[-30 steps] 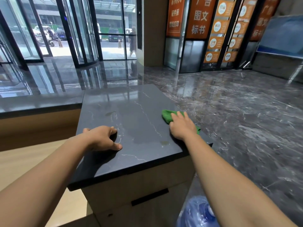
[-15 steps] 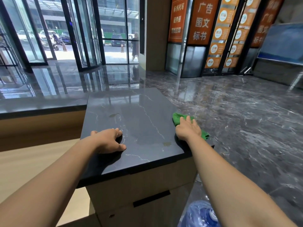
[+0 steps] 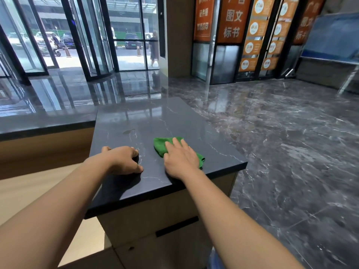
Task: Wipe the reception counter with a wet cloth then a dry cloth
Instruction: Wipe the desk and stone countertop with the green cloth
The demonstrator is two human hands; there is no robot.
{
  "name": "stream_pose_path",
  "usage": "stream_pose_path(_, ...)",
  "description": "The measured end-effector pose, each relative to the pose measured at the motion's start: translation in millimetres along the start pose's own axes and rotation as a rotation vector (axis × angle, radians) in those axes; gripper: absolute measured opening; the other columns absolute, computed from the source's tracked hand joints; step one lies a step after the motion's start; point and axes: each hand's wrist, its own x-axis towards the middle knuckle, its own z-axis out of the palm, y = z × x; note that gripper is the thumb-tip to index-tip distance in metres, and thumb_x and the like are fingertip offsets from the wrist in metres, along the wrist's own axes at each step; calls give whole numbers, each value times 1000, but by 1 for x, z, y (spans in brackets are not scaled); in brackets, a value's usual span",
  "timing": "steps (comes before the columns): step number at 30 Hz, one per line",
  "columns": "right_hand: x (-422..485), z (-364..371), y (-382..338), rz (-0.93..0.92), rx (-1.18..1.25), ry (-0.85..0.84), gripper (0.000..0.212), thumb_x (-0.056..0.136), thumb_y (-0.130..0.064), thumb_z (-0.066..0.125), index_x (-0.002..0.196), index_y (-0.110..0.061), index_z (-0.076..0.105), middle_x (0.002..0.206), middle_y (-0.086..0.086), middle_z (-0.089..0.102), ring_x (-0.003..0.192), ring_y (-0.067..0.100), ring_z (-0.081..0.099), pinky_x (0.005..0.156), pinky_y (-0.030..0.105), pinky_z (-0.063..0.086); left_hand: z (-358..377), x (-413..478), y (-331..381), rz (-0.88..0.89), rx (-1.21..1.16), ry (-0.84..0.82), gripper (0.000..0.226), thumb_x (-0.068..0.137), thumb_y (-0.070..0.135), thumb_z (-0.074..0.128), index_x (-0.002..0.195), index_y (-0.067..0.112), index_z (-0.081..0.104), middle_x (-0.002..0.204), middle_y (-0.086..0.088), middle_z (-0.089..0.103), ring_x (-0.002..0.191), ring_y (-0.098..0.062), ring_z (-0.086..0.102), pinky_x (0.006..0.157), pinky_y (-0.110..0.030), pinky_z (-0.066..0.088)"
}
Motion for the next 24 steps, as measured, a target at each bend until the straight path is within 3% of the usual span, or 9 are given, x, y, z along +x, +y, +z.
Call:
stream_pose_path(12, -6, -49, 118, 193, -59, 34, 51, 103, -32, 30, 153, -29, 25, 163, -7, 13, 149, 14, 11, 119, 34, 14, 3, 3, -3, 15, -8, 18, 58, 88, 55, 54, 139, 27, 45, 146, 7, 44, 135, -18, 38, 107, -39, 16)
stream_pose_path(18, -10, -40, 99, 307, -51, 93, 53, 100, -26, 32, 153, -28, 27, 163, -4, 13, 149, 19, 12, 118, 35, 16, 12, 4, -13, 48, -74, 31, 70, 90, 56, 51, 150, 30, 27, 159, 12, 19, 145, -15, 22, 115, -43, 5)
stream_pose_path(21, -18, -26, 66, 400, -38, 160, 55, 97, -25, 36, 151, -23, 28, 163, 2, 14, 149, 26, 11, 117, 38, 18, 12, 6, -14, 54, -85, 30, 71, 89, 57, 51, 150, 30, 27, 159, 12, 20, 145, -15, 22, 115, -43, 5)
stream_pose_path(24, -28, -10, 25, 417, -16, 207, 57, 93, -26, 41, 150, -20, 32, 162, 6, 16, 148, 30, 12, 118, 40, 16, 10, 7, -13, 55, -76, 32, 65, 89, 57, 52, 145, 28, 37, 152, 9, 35, 140, -17, 32, 112, -41, 10)
